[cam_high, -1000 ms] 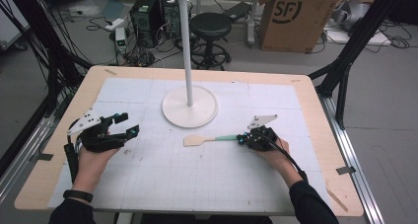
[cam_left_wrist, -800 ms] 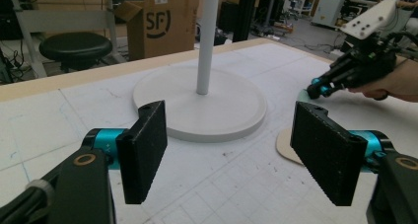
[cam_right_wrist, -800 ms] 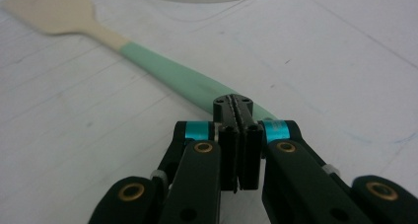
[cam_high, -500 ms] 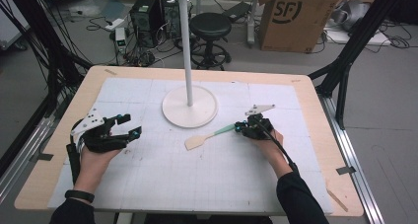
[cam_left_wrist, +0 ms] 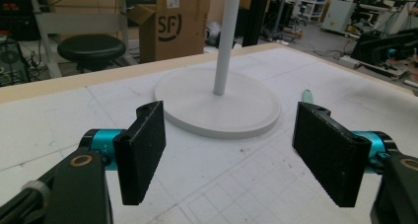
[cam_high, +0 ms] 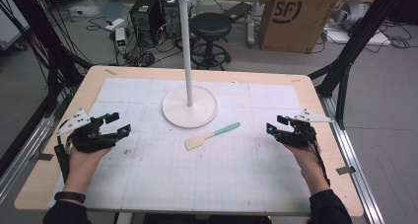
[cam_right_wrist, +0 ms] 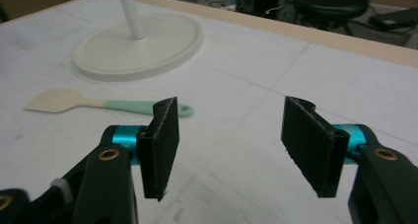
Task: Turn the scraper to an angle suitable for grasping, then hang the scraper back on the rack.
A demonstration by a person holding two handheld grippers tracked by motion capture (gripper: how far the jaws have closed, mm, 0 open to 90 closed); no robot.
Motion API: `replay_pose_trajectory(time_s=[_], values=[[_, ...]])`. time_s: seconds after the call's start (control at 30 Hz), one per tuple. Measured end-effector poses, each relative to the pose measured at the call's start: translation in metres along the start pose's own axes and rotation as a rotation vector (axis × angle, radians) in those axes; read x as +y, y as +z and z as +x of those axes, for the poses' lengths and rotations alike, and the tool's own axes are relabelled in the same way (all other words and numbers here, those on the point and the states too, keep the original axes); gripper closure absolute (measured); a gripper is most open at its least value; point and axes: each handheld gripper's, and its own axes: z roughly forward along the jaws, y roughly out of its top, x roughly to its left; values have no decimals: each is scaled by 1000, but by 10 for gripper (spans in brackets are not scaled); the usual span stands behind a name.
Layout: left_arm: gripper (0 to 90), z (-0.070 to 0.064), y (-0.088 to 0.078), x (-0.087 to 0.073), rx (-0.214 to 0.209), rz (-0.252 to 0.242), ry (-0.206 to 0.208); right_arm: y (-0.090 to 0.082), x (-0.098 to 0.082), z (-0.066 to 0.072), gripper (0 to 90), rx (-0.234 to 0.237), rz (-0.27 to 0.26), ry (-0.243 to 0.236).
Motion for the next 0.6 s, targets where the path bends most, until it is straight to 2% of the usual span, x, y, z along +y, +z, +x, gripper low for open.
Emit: replay_pose_trajectory(time_s=[0.13, 0.23, 0.3, 0.37, 0.5, 0.6], values=[[283, 1, -3, 1, 3, -11, -3, -10, -8, -9, 336, -43, -20, 34], [267, -1, -2, 4, -10, -15, -3, -15, -9, -12, 322, -51, -37, 29], [244, -4, 1, 7, -10, -7, 12, -16, -10, -14, 313, -58, -43, 31], [226, -7, 5, 9, -18, 0, 17, -17, -11, -16, 312, -63, -39, 33], [173, -13, 16, 13, -46, 12, -12, -17, -13, -16, 312, -69, -31, 25], [150, -23, 28, 19, -68, 34, -2, -18, -14, -16, 311, -69, -27, 24]])
